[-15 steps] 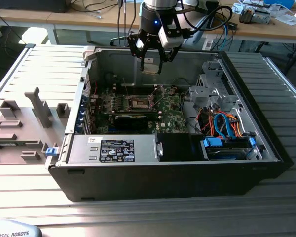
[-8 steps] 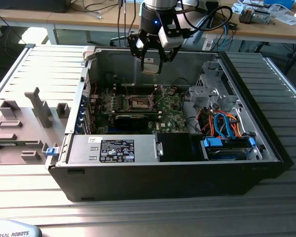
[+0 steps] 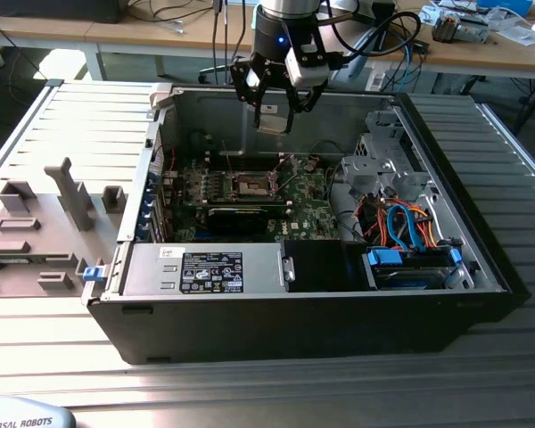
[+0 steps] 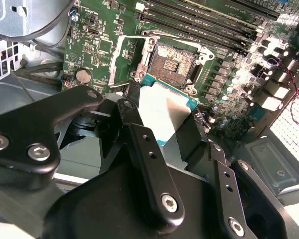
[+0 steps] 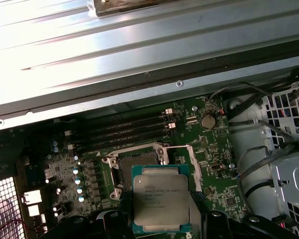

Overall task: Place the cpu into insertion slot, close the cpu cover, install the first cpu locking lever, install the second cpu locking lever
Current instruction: 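Place the cpu into insertion slot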

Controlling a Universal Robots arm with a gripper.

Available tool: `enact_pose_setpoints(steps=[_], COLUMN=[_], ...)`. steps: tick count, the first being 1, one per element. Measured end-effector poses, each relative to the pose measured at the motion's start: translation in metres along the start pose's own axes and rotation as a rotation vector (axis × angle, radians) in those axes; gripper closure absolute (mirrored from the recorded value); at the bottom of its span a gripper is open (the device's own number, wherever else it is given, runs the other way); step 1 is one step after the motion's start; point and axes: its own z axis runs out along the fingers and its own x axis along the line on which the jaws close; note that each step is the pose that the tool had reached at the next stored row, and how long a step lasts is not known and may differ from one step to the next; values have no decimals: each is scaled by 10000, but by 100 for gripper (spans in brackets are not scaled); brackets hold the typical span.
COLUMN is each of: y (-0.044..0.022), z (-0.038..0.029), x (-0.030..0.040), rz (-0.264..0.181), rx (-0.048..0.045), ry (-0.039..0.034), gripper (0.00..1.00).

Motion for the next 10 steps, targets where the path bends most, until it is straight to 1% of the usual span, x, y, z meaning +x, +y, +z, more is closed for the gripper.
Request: enact_pose_setpoints(steps=[10], y=[0], z=[0], x=[0], rz=[57], rx=[-1], ry=[-2], gripper=[46])
